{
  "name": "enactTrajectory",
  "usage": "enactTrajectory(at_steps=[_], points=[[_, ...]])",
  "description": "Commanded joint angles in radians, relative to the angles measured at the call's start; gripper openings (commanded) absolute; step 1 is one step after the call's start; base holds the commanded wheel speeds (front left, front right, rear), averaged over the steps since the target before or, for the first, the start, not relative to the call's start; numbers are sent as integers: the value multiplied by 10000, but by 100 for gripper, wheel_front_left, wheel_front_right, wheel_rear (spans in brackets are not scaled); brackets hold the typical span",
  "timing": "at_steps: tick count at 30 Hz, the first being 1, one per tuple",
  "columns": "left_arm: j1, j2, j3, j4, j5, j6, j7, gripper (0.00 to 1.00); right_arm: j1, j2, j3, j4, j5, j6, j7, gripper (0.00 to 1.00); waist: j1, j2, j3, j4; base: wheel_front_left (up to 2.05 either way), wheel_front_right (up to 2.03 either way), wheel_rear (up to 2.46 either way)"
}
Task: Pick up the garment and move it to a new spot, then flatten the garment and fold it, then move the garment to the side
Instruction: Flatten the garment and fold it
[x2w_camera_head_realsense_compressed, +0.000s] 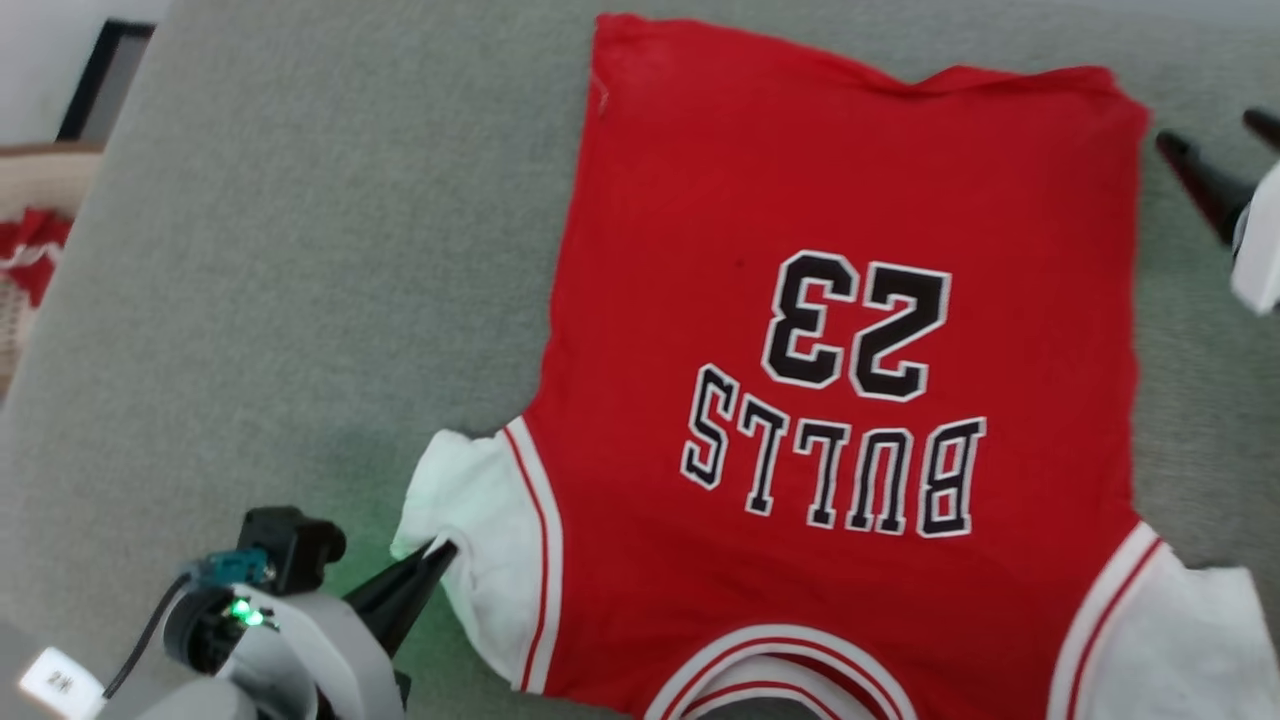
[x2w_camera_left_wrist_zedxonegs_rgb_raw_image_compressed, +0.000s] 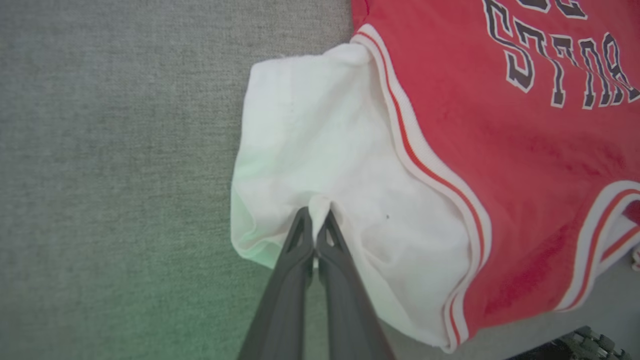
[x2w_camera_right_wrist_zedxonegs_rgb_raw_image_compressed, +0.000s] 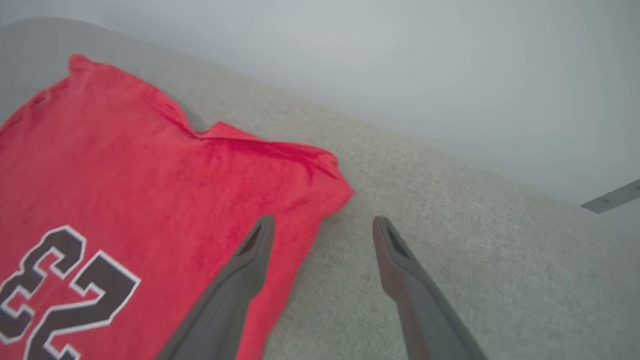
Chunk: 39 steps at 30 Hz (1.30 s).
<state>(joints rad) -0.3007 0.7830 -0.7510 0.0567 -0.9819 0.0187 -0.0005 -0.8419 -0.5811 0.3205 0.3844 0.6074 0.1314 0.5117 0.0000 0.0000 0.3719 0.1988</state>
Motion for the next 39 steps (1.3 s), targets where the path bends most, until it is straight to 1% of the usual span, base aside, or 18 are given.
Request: enactTrajectory(at_steps=[1, 5, 11, 15, 19, 20, 21, 23, 28, 30, 34, 37, 39], points=[[-235, -136, -32, 66, 123, -129, -30, 0, -528, 121, 3, 563, -151, -16, 54, 100, 0, 0, 556, 580, 0, 0, 0], [-660, -482, -174, 280, 277, -398, -50, 0, -1771, 405, -20, 2377, -356, -16, 273, 100, 0, 0, 906, 1028, 0, 0, 0], [-1124, -1010, -391, 728, 359, -775, -100, 0, -3055, 740, -345, 4854, -872, -16, 970, 100, 0, 0, 1267, 1577, 0, 0, 0], [-1309, -1255, -512, 1032, 405, -945, -147, 0, -3443, 1002, -575, 6301, -1147, -16, 1597, 100, 0, 0, 1390, 1833, 0, 0, 0], [-1411, -1395, -604, 1305, 394, -1061, -190, 0, -3629, 1266, -822, 7496, -1416, -14, 2165, 100, 0, 0, 1402, 1942, 0, 0, 0], [-1432, -1410, -621, 1364, 379, -1087, -208, 0, -3648, 1339, -798, 7728, -1518, -14, 2355, 86, 0, 0, 1391, 1947, 0, 0, 0], [-1433, -1425, -628, 1429, 359, -1090, -232, 0, -3664, 1425, -749, 7913, -1555, -11, 2567, 2, 0, 0, 1374, 1941, 0, 0, 0], [-1426, -1421, -629, 1542, 313, -1118, -244, 0, -3674, 1536, -629, 8179, -1645, -5, 3022, 0, 0, 0, 1313, 1895, 0, 0, 0], [-1355, -1371, -582, 1750, 193, -1146, -339, 0, -3967, 1344, -695, 8041, -1745, -16, 2538, 0, 0, 0, 1126, 1652, 0, 0, 0], [-1314, -1315, -543, 1839, 127, -1145, -354, 0, -3999, 1346, -552, 7914, -1821, -17, 2498, 0, 0, 0, 1008, 1490, 0, 0, 0], [-1250, -1142, -429, 1936, 44, -1088, -386, 0, -3825, 1332, -88, 7378, -1607, -17, 2723, 0, 0, 0, 684, 1066, 0, 0, 0], [-1156, -943, -316, 1931, -43, -1004, -405, 0, -3418, 1352, 347, 6680, -1242, -17, 2911, 0, 0, 0, 367, 675, 0, 0, 0], [-1061, -828, -258, 1881, -129, -928, -370, 0, -3029, 1223, 670, 6078, -821, -17, 3041, 0, 0, 0, 140, 408, 0, 0, 0]])
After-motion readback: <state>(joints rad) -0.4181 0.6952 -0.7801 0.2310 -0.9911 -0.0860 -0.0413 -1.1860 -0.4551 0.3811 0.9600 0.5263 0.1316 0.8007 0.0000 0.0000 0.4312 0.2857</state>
